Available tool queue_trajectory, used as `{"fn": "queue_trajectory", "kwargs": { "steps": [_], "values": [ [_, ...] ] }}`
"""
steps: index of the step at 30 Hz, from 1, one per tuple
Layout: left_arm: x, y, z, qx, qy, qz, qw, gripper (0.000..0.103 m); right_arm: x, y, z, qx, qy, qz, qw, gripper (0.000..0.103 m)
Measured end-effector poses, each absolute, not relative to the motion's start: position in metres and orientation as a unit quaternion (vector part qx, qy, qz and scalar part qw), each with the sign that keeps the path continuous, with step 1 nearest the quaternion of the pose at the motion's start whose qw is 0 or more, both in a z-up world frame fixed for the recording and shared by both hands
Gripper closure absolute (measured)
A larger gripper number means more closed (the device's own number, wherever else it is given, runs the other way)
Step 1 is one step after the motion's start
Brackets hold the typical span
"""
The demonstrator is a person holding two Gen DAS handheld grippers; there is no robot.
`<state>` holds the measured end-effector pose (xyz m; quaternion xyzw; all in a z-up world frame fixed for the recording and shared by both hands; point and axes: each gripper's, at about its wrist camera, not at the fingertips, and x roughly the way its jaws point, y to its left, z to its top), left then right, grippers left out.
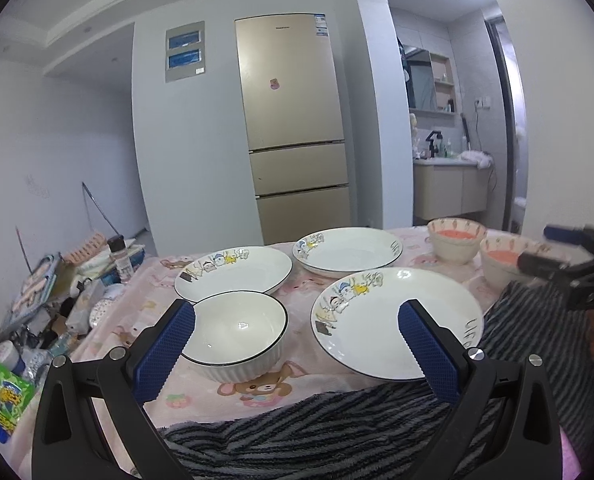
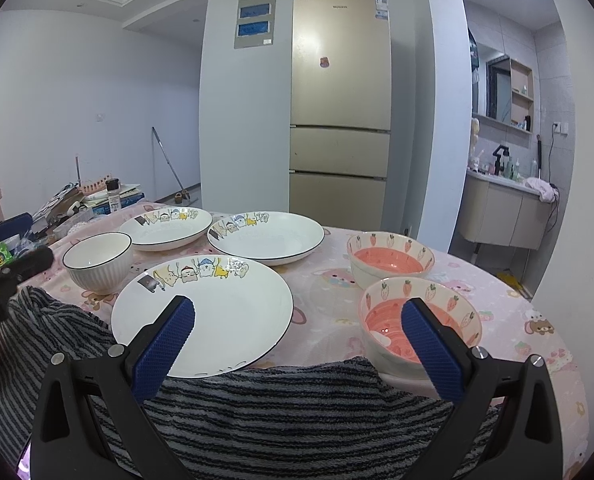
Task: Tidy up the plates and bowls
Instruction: 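Grasp the 'life' plate rim with the left tool while the right tool grasps a cartoon-rim plate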
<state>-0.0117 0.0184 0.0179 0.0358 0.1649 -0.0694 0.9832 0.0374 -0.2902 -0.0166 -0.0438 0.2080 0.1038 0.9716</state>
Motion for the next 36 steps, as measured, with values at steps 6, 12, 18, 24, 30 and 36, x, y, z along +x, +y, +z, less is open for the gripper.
{"fn": "queue_trajectory", "kwargs": {
  "steps": [6, 12, 18, 24, 30, 36],
  "values": [
    [0.003, 0.073, 0.063, -0.064, 0.178, -0.12, 0.975, 0.0, 0.047, -0.283, 0.026, 0.038, 0.232, 0.182, 0.955, 0.0],
    [0.055, 0.152, 0.099, -0.165, 0.199, -0.084, 0.962, 0.0, 0.09, -0.244, 0.068, 0.025, 0.225, 0.23, 0.946, 0.0],
    [0.122, 0.202, 0.075, -0.197, 0.269, -0.061, 0.941, 0.015, 0.168, -0.202, 0.045, 0.062, 0.305, 0.257, 0.915, 0.001],
    [0.194, 0.212, 0.012, -0.192, 0.358, -0.054, 0.912, 0.043, 0.241, -0.162, -0.008, 0.109, 0.408, 0.272, 0.865, 0.031],
    [0.246, 0.209, -0.033, -0.182, 0.42, -0.055, 0.887, 0.059, 0.279, -0.124, -0.044, 0.119, 0.453, 0.252, 0.847, 0.067],
    [0.268, 0.218, -0.062, -0.169, 0.444, -0.044, 0.879, 0.065, 0.303, -0.109, -0.073, 0.181, 0.496, 0.227, 0.818, 0.086]
  ]
}}
